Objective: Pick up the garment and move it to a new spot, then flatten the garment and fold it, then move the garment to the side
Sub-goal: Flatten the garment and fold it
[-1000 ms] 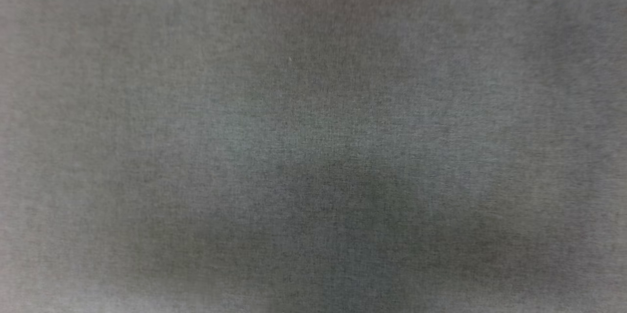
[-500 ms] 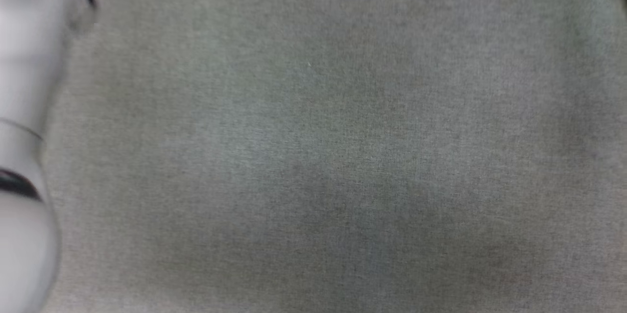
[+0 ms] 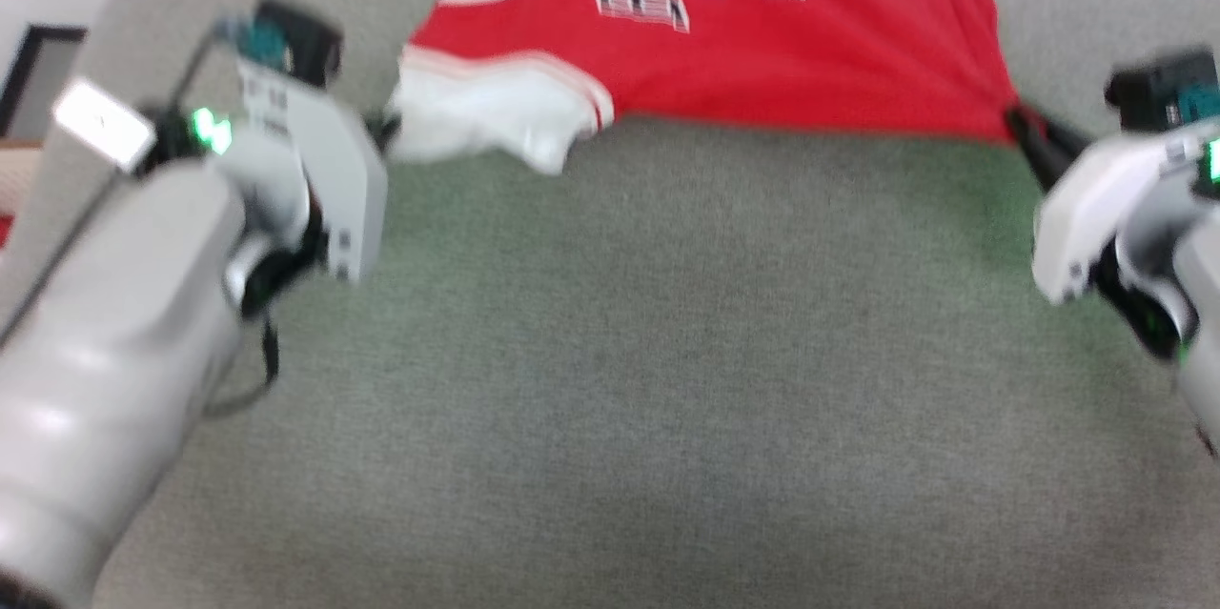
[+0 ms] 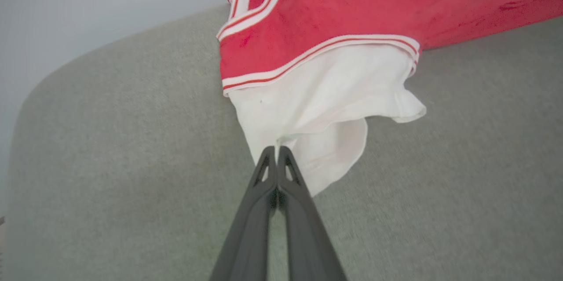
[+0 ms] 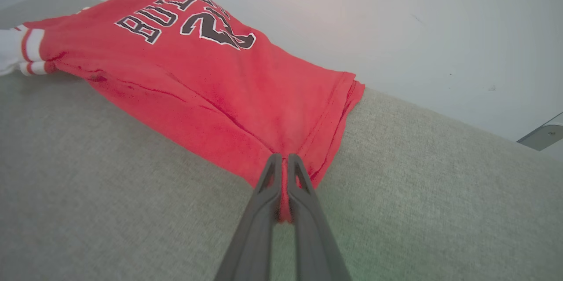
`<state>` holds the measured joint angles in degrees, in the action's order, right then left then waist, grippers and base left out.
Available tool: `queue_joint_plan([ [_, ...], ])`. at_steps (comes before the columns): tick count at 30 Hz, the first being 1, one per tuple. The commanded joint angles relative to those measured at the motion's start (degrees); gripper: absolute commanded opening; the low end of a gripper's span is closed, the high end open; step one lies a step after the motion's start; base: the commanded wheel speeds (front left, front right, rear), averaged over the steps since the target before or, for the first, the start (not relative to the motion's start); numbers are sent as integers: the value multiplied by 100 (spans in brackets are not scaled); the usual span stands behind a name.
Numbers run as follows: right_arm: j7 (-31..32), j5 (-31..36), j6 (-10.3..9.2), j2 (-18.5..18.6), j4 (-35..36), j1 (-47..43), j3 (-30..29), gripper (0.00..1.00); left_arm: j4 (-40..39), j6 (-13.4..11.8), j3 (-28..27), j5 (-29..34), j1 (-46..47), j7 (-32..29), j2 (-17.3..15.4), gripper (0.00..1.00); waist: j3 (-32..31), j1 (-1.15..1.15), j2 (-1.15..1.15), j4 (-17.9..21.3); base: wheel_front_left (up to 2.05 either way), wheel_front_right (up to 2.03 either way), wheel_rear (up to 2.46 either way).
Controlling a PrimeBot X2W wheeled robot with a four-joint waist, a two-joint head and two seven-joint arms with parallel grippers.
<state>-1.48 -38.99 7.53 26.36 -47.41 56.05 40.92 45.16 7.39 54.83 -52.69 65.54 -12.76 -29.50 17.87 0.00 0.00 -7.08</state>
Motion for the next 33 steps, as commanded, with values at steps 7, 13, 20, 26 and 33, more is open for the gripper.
queue_joint_plan([
  [7,691,-755,-9,740,1370,-1490,43,0,-1893,-737,91,-435,-1565,-672,-954,0,-634,0,0,-25,0,0,0],
  [13,1307,-1009,-9,1175,2261,-2582,-167,0,-3970,-1850,93,-832,-2834,-1103,-1993,0,-741,0,0,18,0,0,0],
  [20,2072,-1261,-9,1531,3149,-3817,-524,0,-5852,-3063,155,-1328,-4079,-1336,-2876,0,-737,0,0,24,0,0,0],
  [26,2797,-1475,-9,1662,3867,-4832,-953,0,-6723,-3712,212,-1604,-4680,-1397,-3297,0,-698,0,0,22,0,0,0],
  [33,3213,-1360,-10,1634,4623,-5491,-1850,0,-7221,-4058,-5,-1506,-4680,-1187,-3692,0,-584,0,0,80,0,0,0],
])
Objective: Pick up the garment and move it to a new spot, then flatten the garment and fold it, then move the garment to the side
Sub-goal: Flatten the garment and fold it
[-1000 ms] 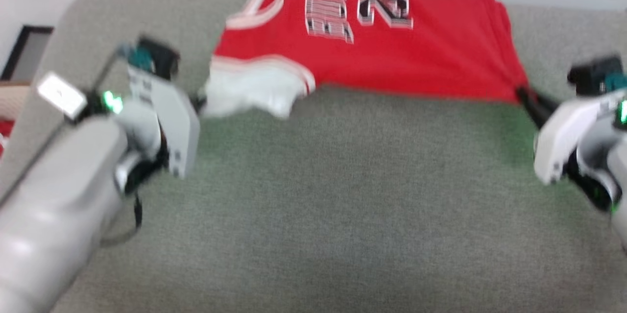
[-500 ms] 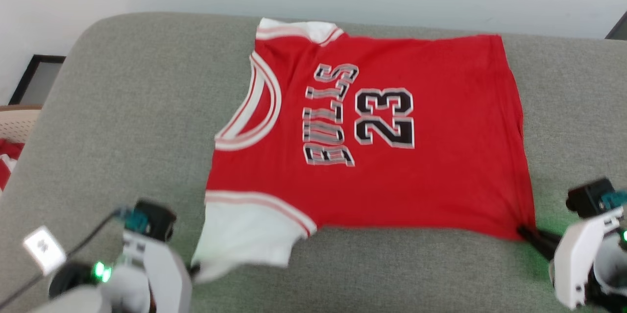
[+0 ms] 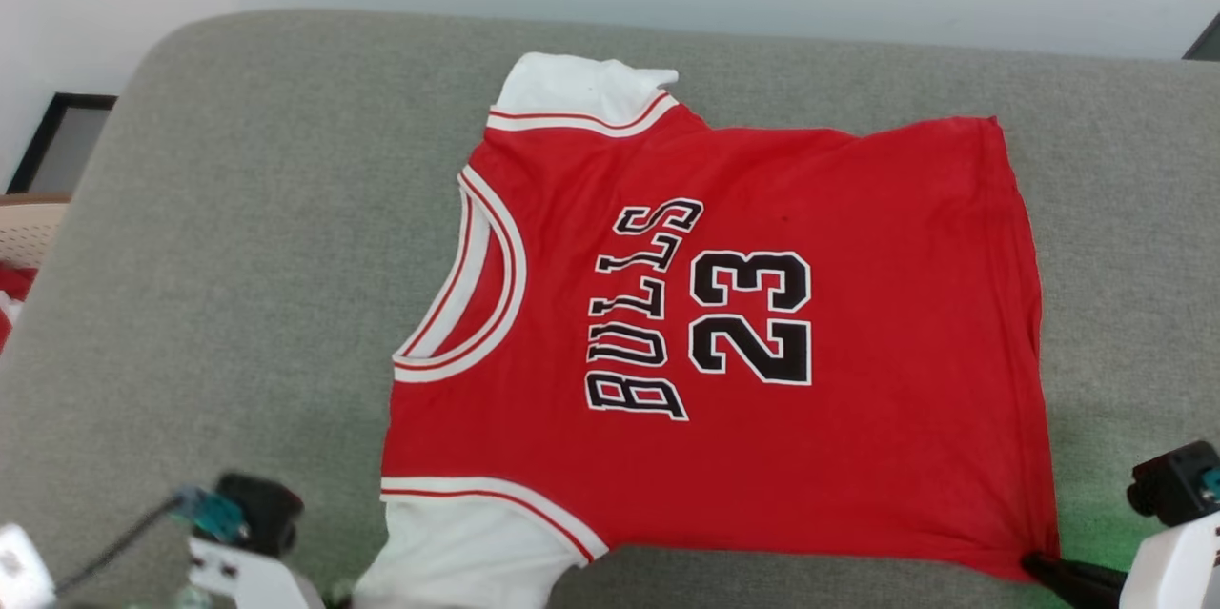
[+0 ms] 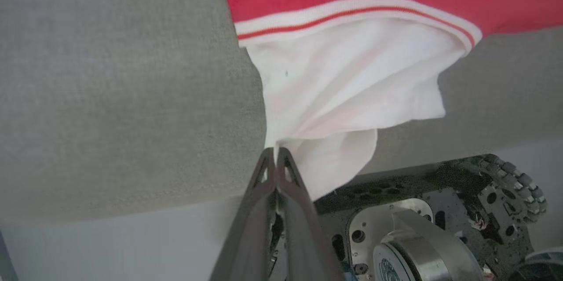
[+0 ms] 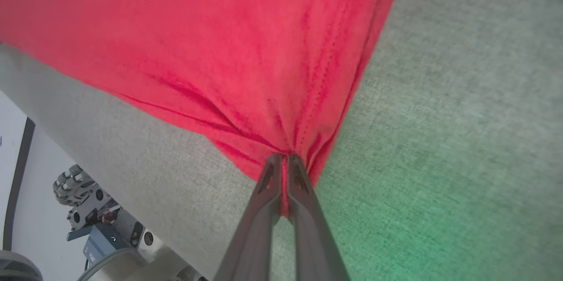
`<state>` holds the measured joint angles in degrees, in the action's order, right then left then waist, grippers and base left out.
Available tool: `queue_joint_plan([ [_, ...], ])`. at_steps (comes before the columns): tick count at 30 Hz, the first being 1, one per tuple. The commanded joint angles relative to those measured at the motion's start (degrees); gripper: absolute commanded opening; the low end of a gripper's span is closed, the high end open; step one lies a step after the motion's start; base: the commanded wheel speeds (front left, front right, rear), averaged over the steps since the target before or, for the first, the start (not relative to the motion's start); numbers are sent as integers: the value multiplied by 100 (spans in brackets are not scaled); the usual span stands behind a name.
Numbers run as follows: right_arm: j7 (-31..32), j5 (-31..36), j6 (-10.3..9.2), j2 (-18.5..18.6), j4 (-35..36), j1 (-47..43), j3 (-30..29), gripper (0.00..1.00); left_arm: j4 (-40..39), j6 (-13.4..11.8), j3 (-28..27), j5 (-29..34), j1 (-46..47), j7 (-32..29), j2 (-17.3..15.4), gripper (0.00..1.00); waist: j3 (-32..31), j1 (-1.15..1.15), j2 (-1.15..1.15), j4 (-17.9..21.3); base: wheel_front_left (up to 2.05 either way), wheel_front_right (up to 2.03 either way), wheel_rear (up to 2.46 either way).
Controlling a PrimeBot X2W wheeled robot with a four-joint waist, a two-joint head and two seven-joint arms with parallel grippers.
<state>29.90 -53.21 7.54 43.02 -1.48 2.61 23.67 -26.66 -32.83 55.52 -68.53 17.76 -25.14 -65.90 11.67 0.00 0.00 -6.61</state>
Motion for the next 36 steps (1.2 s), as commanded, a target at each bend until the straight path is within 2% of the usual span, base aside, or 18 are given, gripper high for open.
queue_joint_plan([
  [1,80,114,-11,-100,144,-148,-285,0,-67,-30,-136,120,165,95,-89,0,55,0,0,55,0,0,0],
  [6,242,538,-10,-470,600,-18,-927,0,-60,195,-363,555,715,136,-271,0,109,0,0,157,0,0,0],
  [9,341,823,-10,-676,755,271,-1170,0,115,503,-445,848,1198,1,-215,0,157,0,0,220,0,0,0],
  [13,468,1157,-10,-922,708,833,-1213,0,627,1038,-506,1165,1945,-220,95,0,254,0,0,310,0,0,0],
  [18,483,1405,-10,-1143,263,1673,-1045,0,1729,1819,-446,1481,2900,-397,813,0,440,0,0,380,0,0,0],
  [19,483,1405,-10,-1143,263,1673,-1045,0,1729,1819,-446,1481,2900,-397,813,0,440,0,0,380,0,0,0],
  [25,280,1551,-10,-1313,-606,2605,-569,0,3424,2571,-287,1524,3739,-550,1768,0,672,0,0,439,0,0,0],
  [29,99,1553,-10,-1437,-1204,3079,-163,0,4500,2951,-164,1453,4038,-634,2308,0,810,0,0,490,0,0,0],
  [36,-131,1321,-10,-1570,-2070,3674,479,0,5902,3434,13,1251,4265,-878,2972,0,967,0,0,561,0,0,0],
])
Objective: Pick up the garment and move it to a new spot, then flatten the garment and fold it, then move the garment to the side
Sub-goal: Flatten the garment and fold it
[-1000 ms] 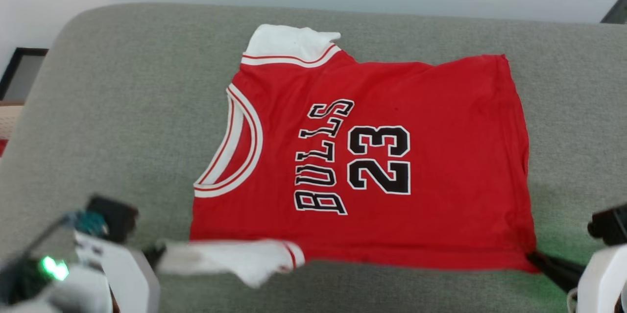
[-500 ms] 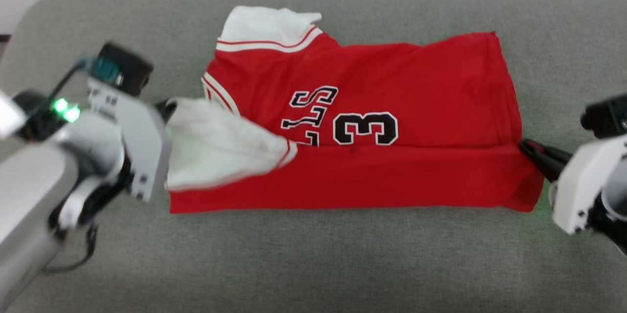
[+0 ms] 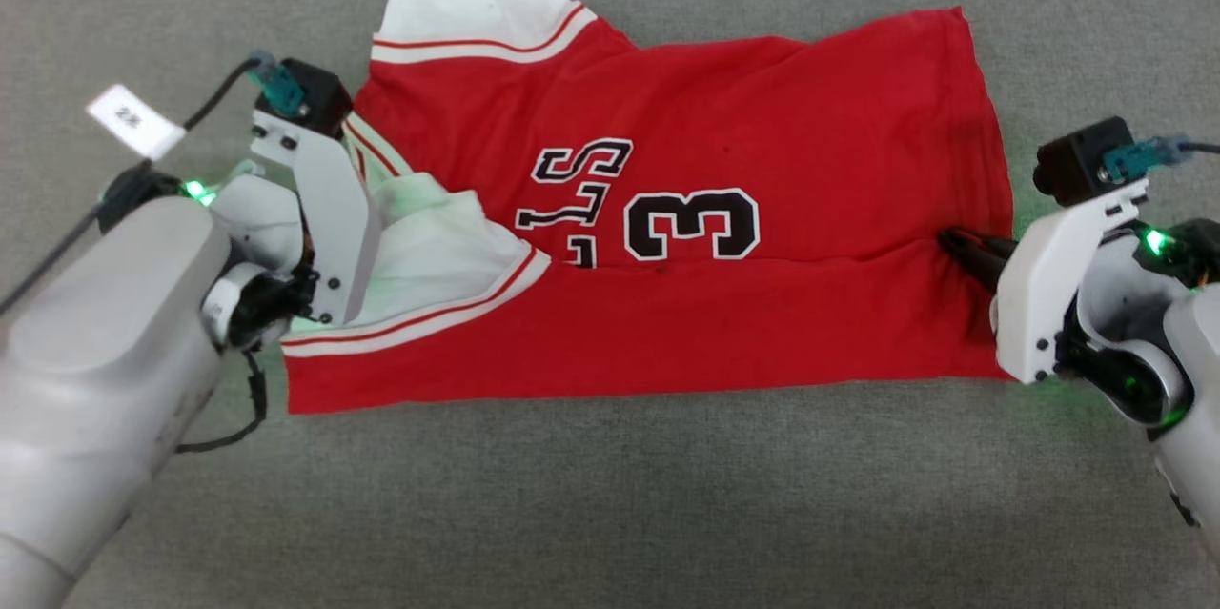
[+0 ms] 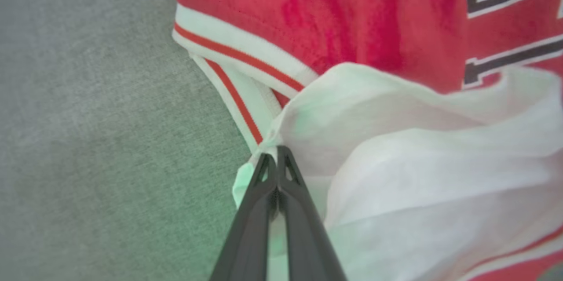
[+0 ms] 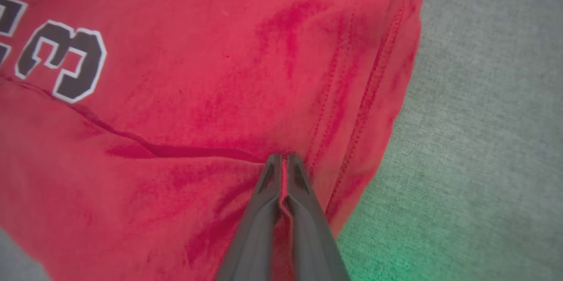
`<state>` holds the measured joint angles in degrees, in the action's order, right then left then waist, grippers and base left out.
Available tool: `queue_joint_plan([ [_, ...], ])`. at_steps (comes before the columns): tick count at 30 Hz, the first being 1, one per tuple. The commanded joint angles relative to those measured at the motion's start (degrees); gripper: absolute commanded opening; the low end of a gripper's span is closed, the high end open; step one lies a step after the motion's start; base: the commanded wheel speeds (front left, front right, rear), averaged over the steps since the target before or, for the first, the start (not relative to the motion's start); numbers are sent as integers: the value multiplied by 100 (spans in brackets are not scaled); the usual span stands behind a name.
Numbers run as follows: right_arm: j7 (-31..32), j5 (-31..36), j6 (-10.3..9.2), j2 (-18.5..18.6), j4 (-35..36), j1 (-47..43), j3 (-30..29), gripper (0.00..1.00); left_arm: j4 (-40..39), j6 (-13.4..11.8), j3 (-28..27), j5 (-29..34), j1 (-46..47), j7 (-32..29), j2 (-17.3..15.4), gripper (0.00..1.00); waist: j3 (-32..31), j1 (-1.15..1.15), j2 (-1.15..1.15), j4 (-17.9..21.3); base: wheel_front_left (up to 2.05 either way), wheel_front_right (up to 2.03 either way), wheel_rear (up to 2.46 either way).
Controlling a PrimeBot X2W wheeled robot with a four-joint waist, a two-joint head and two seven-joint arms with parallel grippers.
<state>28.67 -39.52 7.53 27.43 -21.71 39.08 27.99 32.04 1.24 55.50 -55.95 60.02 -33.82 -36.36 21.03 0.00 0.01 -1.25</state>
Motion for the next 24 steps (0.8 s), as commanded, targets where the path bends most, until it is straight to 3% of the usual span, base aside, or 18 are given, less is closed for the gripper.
queue_joint_plan([
  [1,-47,-84,-9,-21,-151,95,135,0,212,72,10,-68,63,-43,99,0,42,0,-1,32,0,0,0],
  [5,-119,-243,-10,-67,-498,305,401,0,748,231,33,-192,116,-137,372,2,38,0,-1,51,0,0,0],
  [6,-139,-280,-10,-73,-549,344,450,0,841,252,39,-194,147,-121,401,19,22,0,-1,53,0,0,0],
  [7,-152,-331,-10,-60,-602,378,496,0,919,275,43,-171,190,-84,414,42,-1,0,-1,50,0,0,0],
  [8,-187,-343,-10,-26,-633,421,539,0,984,278,35,-149,233,-42,426,85,-29,0,-1,40,0,0,0],
  [9,-246,-367,-10,6,-651,455,568,8,1035,302,25,-142,276,-2,435,100,-59,0,-1,29,0,0,0],
  [10,-289,-400,-10,33,-674,479,593,29,1090,309,6,-153,302,7,436,100,-94,0,-1,14,0,0,0],
  [11,-345,-426,-10,57,-665,493,624,71,1113,316,10,-129,331,33,435,100,-133,0,-1,-4,0,0,0],
  [12,-403,-455,-10,80,-656,500,637,100,1135,313,12,-108,366,54,429,100,-173,0,-1,-23,0,0,0],
  [20,-1023,-450,-9,283,-480,226,380,100,891,282,-3,-126,312,95,298,100,-526,0,-1,-207,0,0,0],
  [24,-1674,-132,-9,268,-321,-62,-71,100,625,103,-32,-328,115,-217,178,100,-681,0,-1,-285,0,0,0],
])
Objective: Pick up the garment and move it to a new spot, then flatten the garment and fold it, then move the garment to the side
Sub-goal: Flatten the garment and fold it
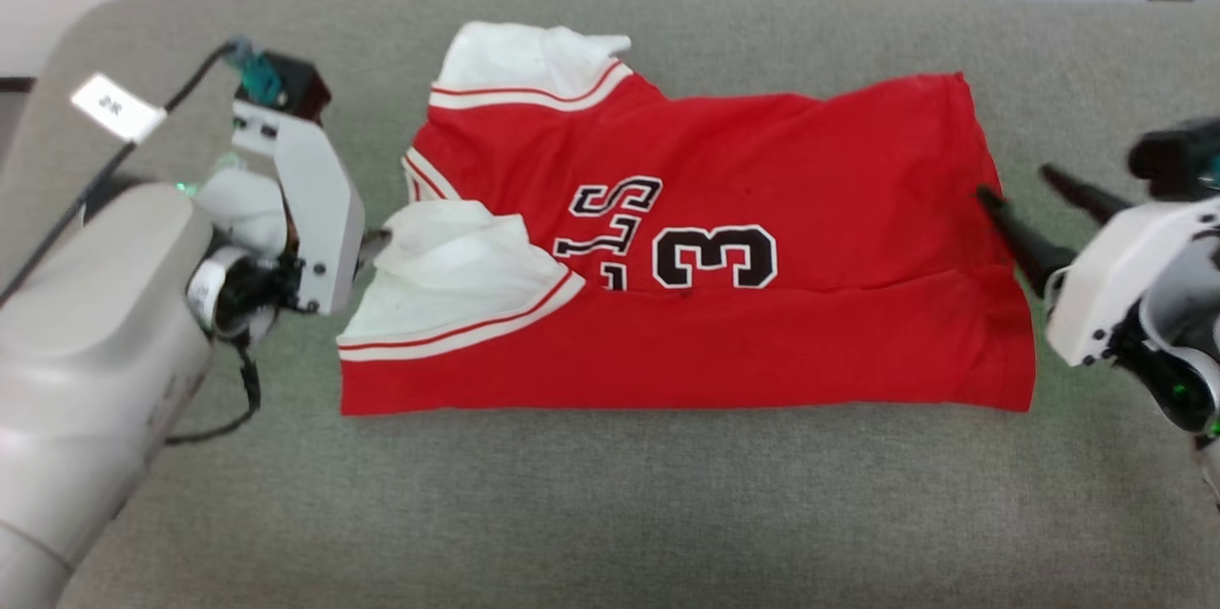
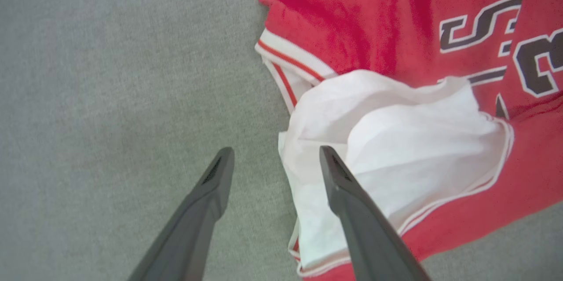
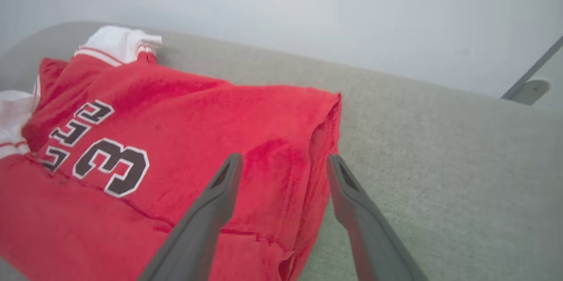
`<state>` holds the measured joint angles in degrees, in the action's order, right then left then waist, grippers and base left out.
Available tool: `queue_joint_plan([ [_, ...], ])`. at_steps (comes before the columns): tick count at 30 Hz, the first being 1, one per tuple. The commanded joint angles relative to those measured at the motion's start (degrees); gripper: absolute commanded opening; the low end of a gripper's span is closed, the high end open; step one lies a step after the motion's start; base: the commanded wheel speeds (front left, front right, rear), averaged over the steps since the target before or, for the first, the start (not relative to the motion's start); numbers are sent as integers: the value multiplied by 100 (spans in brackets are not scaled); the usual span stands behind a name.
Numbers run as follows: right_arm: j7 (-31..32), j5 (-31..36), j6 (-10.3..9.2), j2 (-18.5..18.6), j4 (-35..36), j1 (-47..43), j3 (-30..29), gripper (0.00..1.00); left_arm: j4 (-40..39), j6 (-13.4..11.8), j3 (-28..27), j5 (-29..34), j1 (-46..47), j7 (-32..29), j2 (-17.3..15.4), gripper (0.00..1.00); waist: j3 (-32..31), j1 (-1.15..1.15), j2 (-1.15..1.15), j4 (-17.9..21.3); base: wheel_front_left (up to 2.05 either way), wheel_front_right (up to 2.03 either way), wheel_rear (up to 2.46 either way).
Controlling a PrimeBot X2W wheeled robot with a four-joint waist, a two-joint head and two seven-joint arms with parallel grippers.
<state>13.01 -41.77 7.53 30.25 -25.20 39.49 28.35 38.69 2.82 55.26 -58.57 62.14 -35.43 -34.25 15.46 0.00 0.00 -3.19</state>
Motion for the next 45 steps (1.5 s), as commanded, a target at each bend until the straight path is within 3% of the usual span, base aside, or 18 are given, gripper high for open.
queue_joint_plan([
  [1,-268,209,-9,-47,77,-198,-234,100,-129,-100,-28,-142,-157,-154,-56,100,-159,0,0,-104,0,0,0],
  [6,-1065,899,-9,-351,386,-649,-1089,100,-659,-358,-89,-509,-465,-692,-247,100,-277,0,0,-101,0,0,0],
  [11,-1413,1571,-9,-853,943,-1204,-1940,100,-1203,-733,-93,-730,-680,-1163,-501,100,-324,0,0,-2,0,0,0],
  [20,-1245,2345,-9,-1709,2223,-2086,-2950,100,-2017,-1363,-78,-1001,-1159,-1699,-1000,100,-339,0,0,264,0,0,0],
  [27,-1016,2403,-9,-1998,2799,-2498,-3337,100,-2359,-1634,-105,-1032,-1560,-1542,-1242,100,-287,0,0,363,0,0,0],
  [31,-946,2406,-9,-2103,2984,-2626,-3438,100,-2220,-1670,-121,-1020,-1763,-1295,-1227,100,-263,0,0,395,0,0,0],
  [37,-793,2444,-9,-2152,3119,-2723,-3467,100,-1832,-1512,-196,-1112,-1957,-866,-1022,100,-246,0,0,426,0,0,0],
  [45,-170,2376,-9,-2214,3232,-2892,-3423,100,-1028,-1123,-195,-1190,-2100,-436,-532,100,-220,0,0,417,0,0,0],
])
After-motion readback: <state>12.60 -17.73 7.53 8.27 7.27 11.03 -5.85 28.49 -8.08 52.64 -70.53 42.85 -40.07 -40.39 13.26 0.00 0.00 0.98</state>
